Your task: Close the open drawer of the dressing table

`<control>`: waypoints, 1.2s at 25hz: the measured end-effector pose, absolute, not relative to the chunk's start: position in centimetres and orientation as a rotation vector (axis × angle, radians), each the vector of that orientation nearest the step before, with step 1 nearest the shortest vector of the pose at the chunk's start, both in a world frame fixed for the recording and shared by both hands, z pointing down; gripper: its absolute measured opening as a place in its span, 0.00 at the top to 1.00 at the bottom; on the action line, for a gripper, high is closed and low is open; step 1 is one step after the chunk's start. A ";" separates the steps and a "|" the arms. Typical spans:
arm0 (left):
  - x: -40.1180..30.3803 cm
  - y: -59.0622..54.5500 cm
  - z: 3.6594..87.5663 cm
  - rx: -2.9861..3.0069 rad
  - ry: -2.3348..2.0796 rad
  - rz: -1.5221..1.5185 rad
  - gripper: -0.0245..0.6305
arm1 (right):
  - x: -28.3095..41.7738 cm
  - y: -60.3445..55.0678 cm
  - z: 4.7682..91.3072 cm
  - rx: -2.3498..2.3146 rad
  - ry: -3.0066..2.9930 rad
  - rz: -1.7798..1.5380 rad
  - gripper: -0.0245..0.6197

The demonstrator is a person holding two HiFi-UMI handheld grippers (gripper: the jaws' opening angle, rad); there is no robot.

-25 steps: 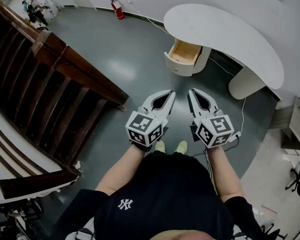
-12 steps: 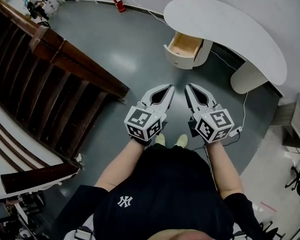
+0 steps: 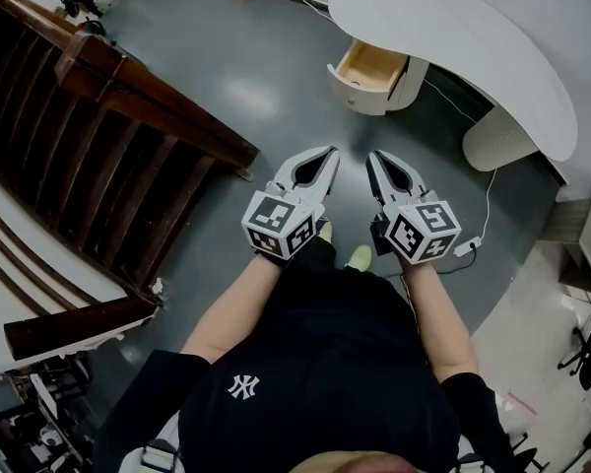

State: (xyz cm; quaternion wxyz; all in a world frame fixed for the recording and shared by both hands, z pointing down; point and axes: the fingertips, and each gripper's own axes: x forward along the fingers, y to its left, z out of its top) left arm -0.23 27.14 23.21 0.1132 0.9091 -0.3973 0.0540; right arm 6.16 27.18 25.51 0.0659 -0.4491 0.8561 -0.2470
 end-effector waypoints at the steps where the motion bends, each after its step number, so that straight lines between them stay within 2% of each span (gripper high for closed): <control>1: -0.4 26.9 23.4 2.662 -1.171 0.160 0.95 | 6.2 26.9 25.8 -1.356 2.580 -0.757 0.93; 10: -1.3 22.5 25.5 2.657 -1.159 0.161 0.95 | 5.3 22.5 28.8 -1.393 2.576 -0.861 0.93; 18: -2.6 13.3 28.6 2.668 -1.084 0.190 0.95 | 3.7 13.9 32.5 -1.497 2.556 -0.928 0.93; 23: -3.8 6.7 31.2 2.676 -1.023 0.216 0.95 | 2.4 7.8 35.8 -1.587 2.528 -0.994 0.87; 30: -5.1 0.2 34.7 2.685 -0.911 0.264 0.95 | 0.7 2.0 42.2 -1.726 2.453 -1.157 0.86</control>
